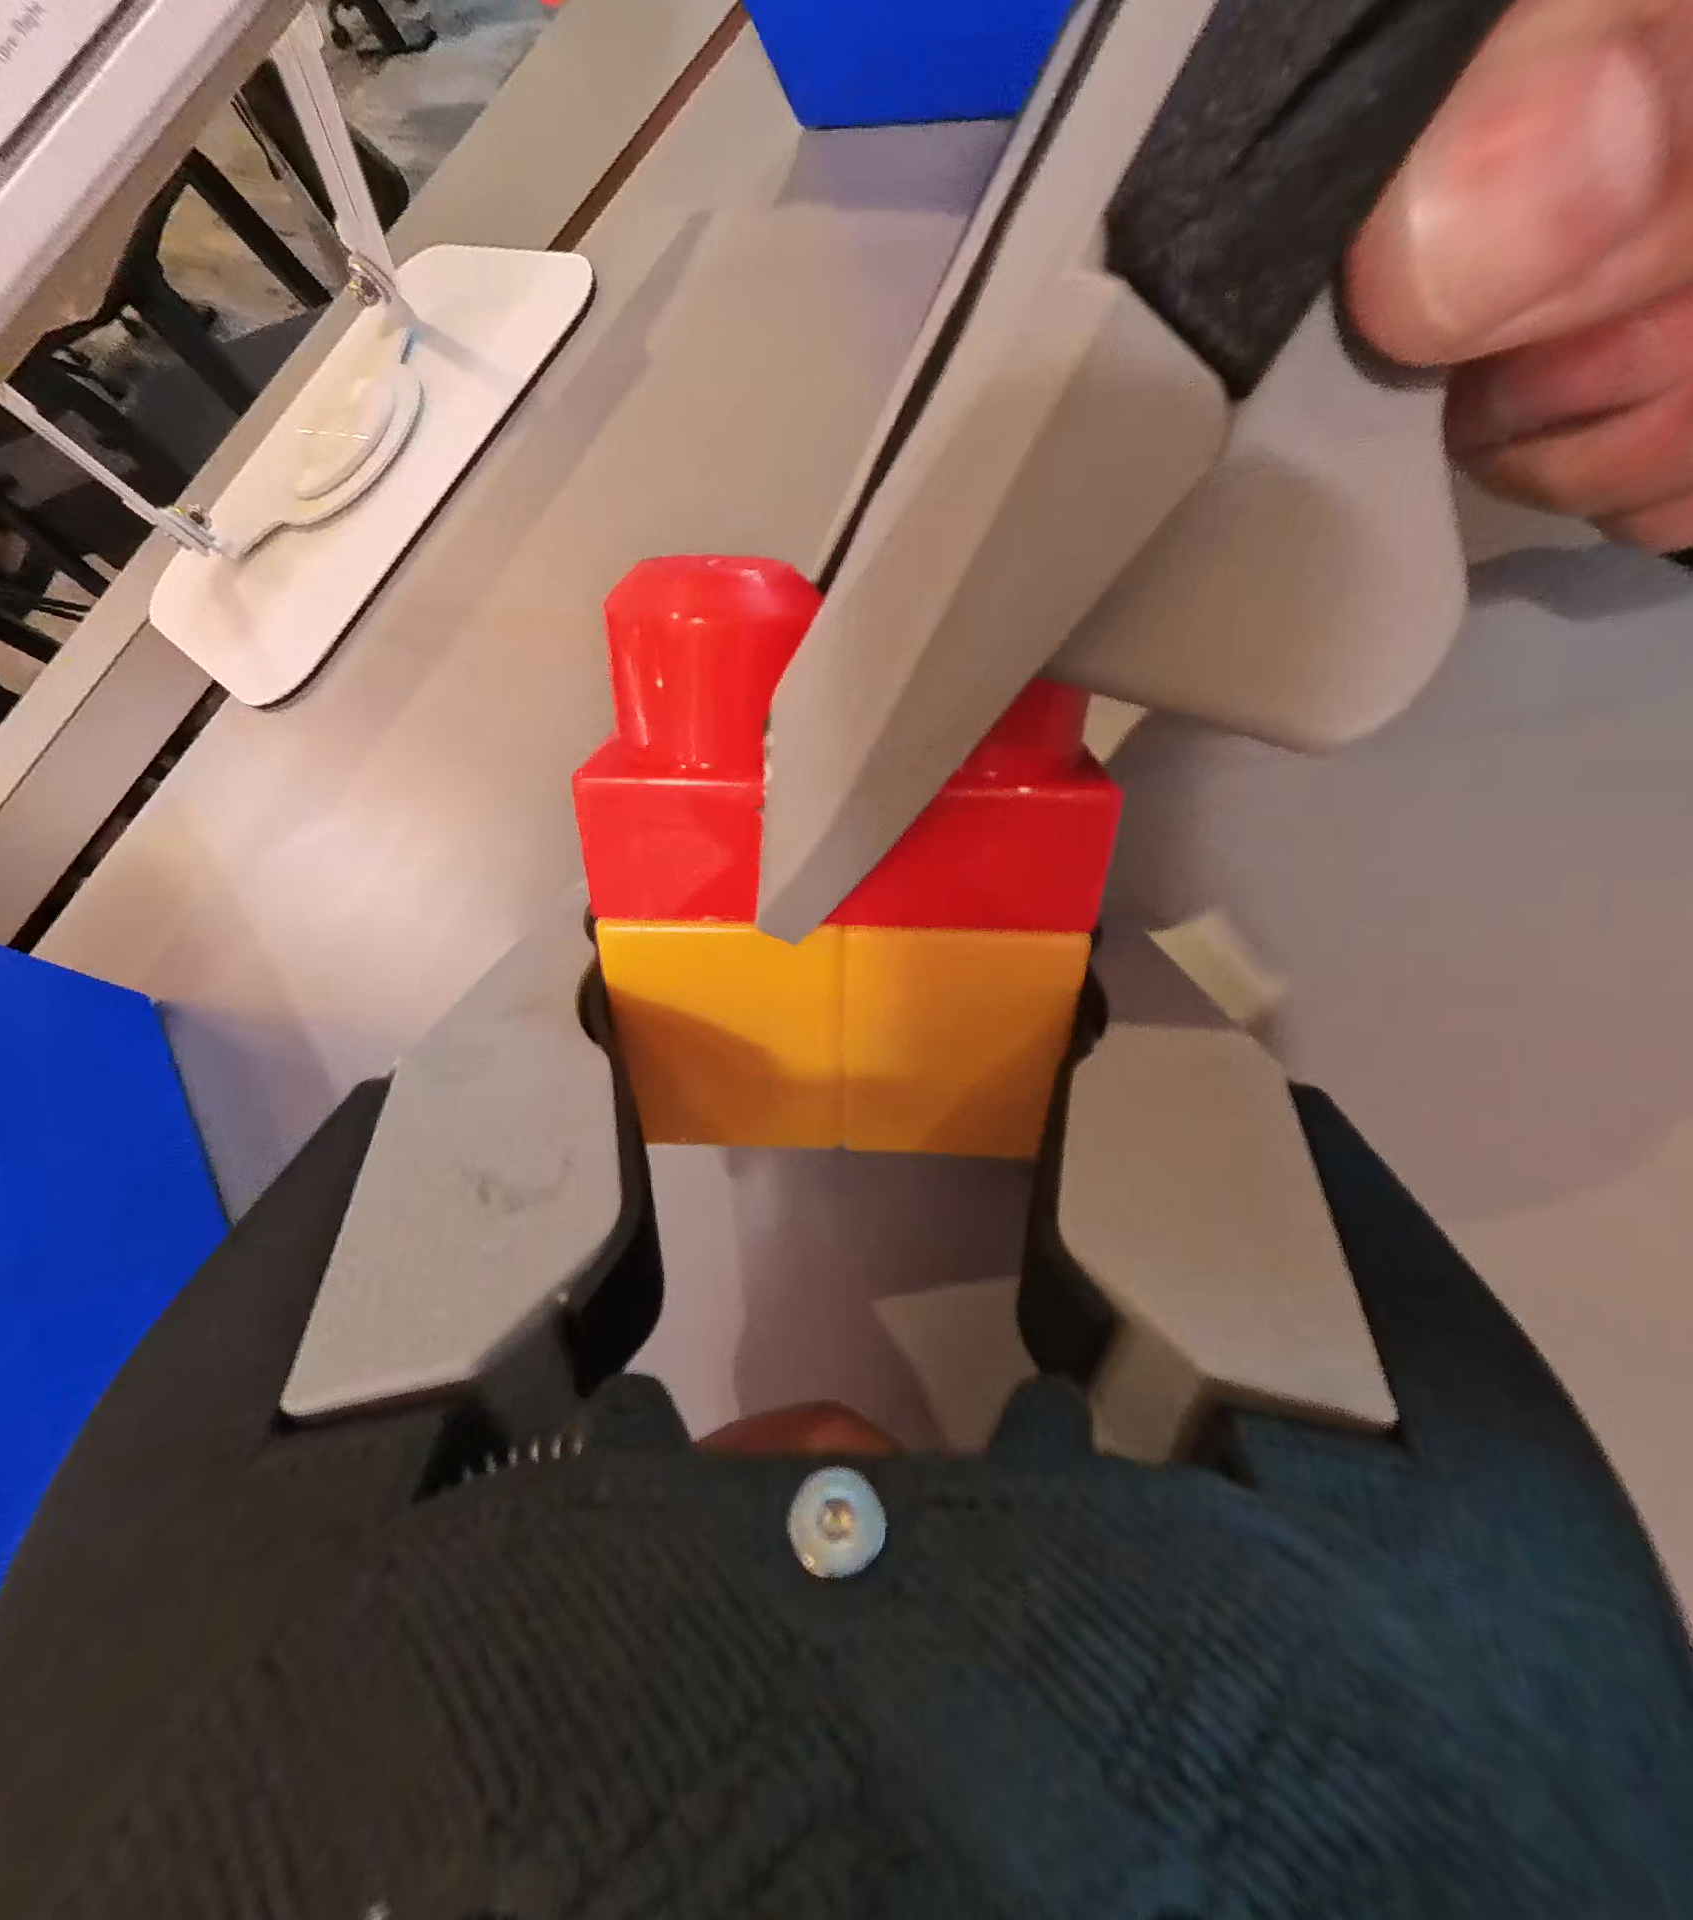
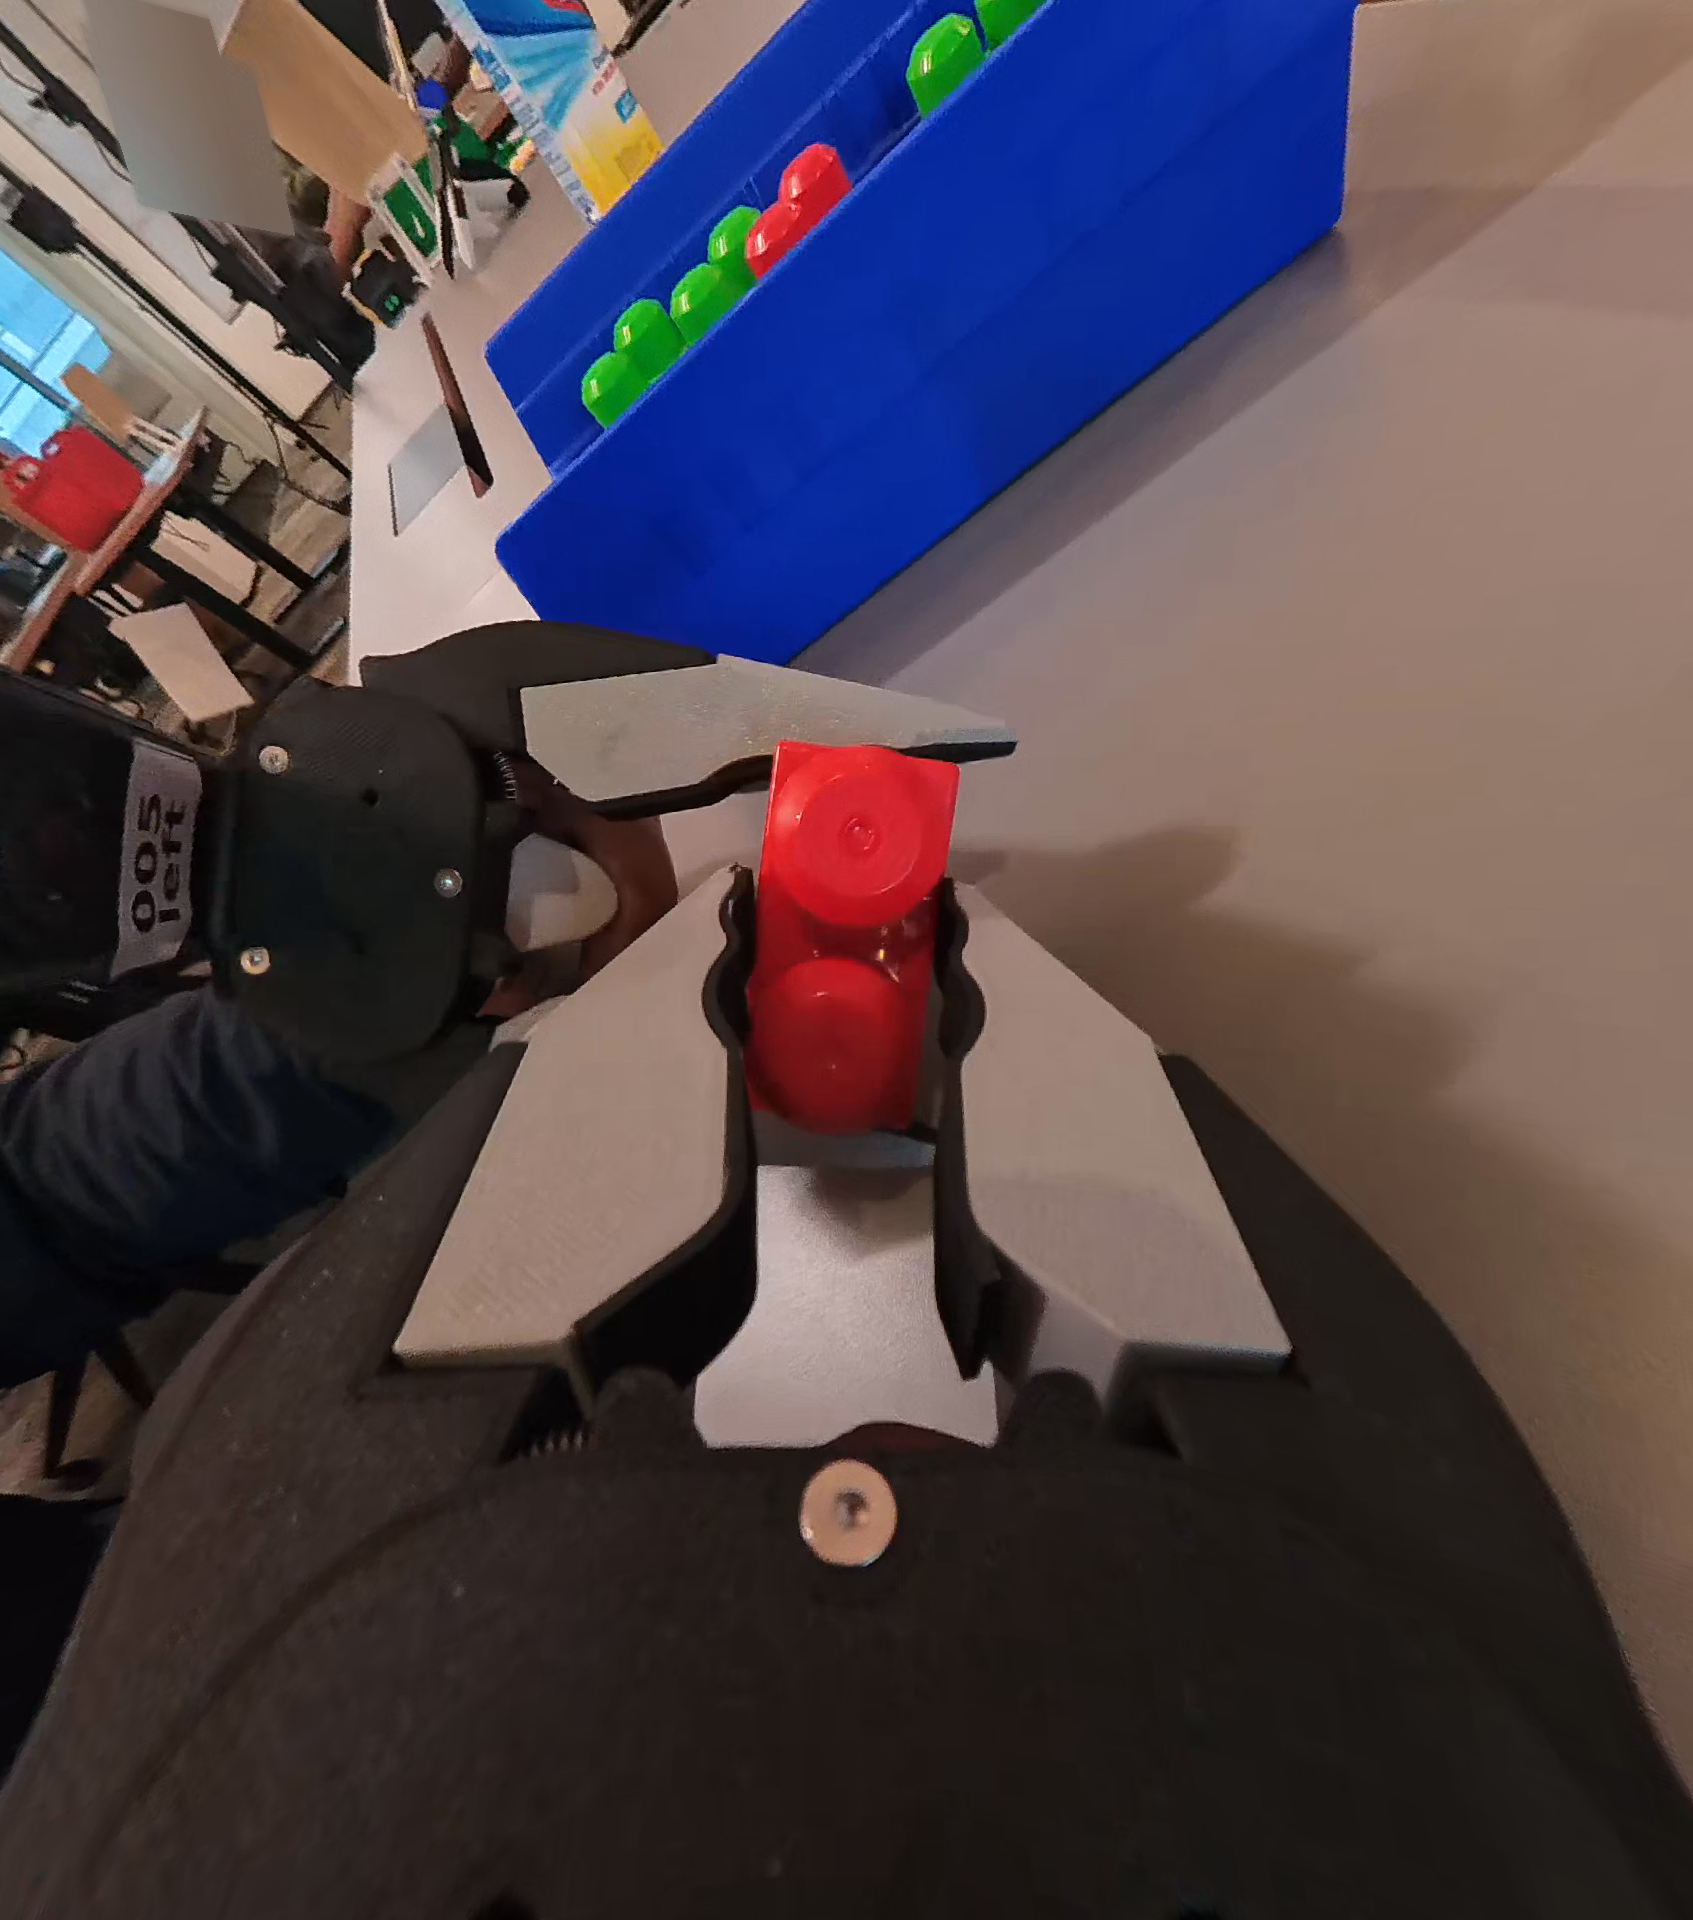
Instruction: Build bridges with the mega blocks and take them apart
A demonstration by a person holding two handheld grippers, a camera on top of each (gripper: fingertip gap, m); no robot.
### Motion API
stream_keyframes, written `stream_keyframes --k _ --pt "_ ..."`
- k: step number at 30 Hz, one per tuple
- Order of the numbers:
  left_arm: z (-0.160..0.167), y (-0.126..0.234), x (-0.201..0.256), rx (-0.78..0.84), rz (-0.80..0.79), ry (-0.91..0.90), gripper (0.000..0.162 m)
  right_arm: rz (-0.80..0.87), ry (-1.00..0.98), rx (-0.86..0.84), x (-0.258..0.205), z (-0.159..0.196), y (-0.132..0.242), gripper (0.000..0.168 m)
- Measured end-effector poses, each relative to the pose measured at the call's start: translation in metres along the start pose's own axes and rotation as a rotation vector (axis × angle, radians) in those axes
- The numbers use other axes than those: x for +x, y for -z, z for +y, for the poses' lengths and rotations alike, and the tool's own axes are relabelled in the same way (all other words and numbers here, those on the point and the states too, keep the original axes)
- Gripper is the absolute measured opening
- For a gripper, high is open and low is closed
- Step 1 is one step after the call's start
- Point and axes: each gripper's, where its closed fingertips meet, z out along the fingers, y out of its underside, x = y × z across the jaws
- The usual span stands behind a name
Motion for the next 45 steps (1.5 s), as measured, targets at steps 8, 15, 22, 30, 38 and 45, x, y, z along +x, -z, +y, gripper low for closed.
stream_keyframes --k 8,15,22,30,38,45 --pt "0.01 -0.002 -0.009 -0.071 -0.101 -0.102 0.085 0.089 0.075 -0.03 0.002 0.002 -0.004 0.032" --pt "-0.004 0.005 0.0 0.03 -0.001 -0.029 0.085 -0.08 -0.03 -0.002 -0.003 0.0 0.001 0.032" --pt "0.007 0.003 -0.008 -0.033 -0.075 -0.089 0.086 -0.027 0.011 -0.006 0.001 0.002 -0.006 0.032" --pt "0.002 0.001 -0.005 -0.021 -0.065 -0.084 0.085 0.033 0.036 -0.046 0.002 0.012 -0.019 0.036" --pt "0.001 0.004 -0.005 0.019 -0.026 -0.03 0.085 -0.036 -0.011 0.016 -0.002 -0.001 -0.005 0.034" --pt "0.006 0.001 -0.006 -0.009 -0.041 -0.031 0.085 0.027 0.075 -0.003 -0.003 0.001 -0.008 0.034"
